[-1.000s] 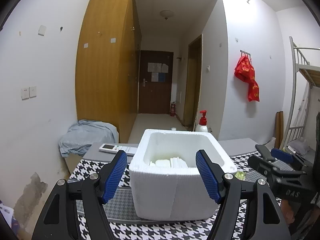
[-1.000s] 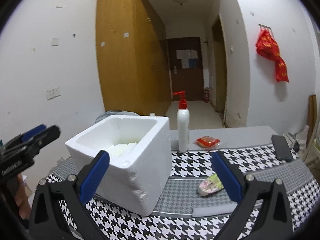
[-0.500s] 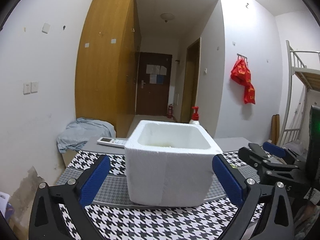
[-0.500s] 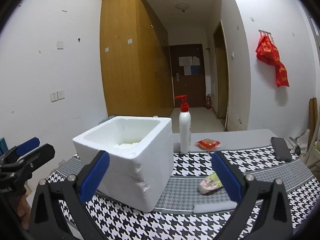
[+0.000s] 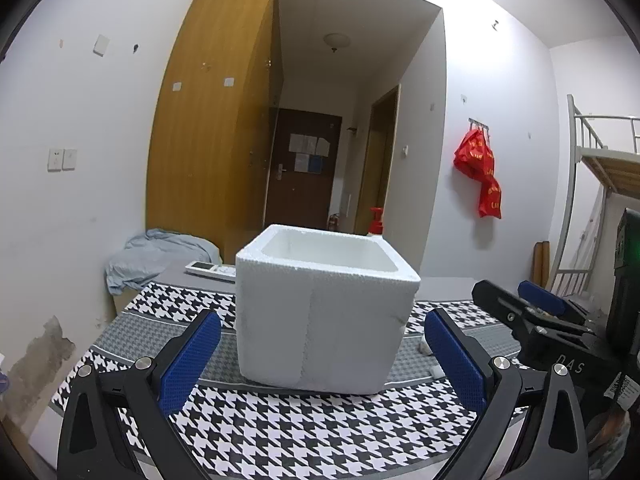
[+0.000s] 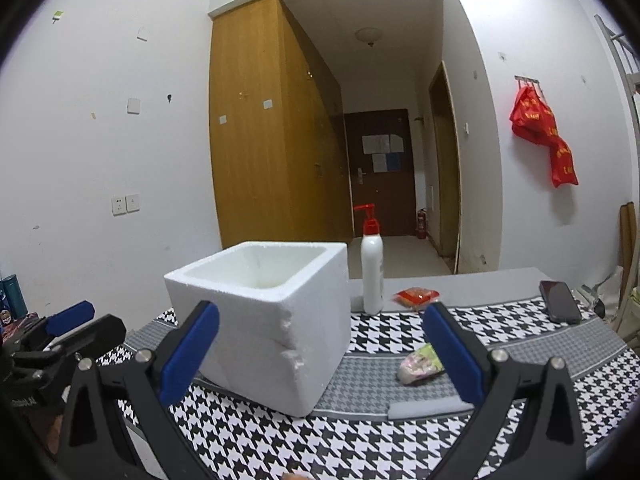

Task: Organize soft objects
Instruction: 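Withdraw both grippers from the foam box, then move the left gripper toward the white foam strip on the cloth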

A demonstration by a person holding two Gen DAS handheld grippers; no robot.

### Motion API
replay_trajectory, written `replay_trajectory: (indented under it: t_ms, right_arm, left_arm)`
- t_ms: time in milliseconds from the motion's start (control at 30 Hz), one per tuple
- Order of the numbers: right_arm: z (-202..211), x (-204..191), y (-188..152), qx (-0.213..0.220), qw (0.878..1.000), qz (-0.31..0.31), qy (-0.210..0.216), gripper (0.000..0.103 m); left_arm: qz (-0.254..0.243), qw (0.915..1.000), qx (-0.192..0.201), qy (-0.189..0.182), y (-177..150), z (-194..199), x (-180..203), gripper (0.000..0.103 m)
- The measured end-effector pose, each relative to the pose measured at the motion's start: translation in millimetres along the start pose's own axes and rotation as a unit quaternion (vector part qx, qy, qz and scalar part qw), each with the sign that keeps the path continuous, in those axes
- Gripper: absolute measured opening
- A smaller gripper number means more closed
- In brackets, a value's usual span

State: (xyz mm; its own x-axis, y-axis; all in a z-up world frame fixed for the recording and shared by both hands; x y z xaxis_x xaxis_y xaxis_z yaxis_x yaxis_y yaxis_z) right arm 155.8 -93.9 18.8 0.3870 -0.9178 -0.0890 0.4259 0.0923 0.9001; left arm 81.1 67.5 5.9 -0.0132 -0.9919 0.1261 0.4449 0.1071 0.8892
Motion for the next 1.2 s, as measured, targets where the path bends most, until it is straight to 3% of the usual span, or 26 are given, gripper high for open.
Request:
replay_trajectory:
  t_ms: [300,467,900,1200]
  right_arm:
    - [-2,11,-15,-0.009,1.000,-0.013,-0.028,0.103]
    - [-3,30,-17,-0.017,0.996,-0.070,-0.042,0.103]
    - [-1,55,-24,-0.032,0.993,-0.083,-0.072,0.103]
    - [10,90,-35,-0.035,0.987,-0.101,-0.123,0.103]
  left_arm:
    - [-0.015,0.9999,-0.005,-0.008,-6,-6,15,0.102]
    - [-0.018,0.9997,-0.007,-0.015,-9,-8,22,0.102]
    - [-0.037,0.9983,-0.016,-0.041,-4,-24,46,0.102]
    - [-0.065,0.9943,-0.039,-0.075,-5,-47,77,0.102]
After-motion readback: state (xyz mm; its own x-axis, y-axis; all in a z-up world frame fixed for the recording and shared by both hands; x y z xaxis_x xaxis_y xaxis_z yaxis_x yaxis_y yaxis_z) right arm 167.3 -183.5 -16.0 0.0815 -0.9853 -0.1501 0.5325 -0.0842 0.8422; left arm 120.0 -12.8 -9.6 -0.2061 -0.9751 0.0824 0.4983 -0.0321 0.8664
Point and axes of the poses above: each gripper's, at about its wrist camera, not at the fingertips, and z roughly against the way its jaws point, x to its right, y to its top, the point moved 2 cm from there along -z, roughly the way its jaws point, and after that the axes turned 14 degrees about -x, right-handed, at the moved point
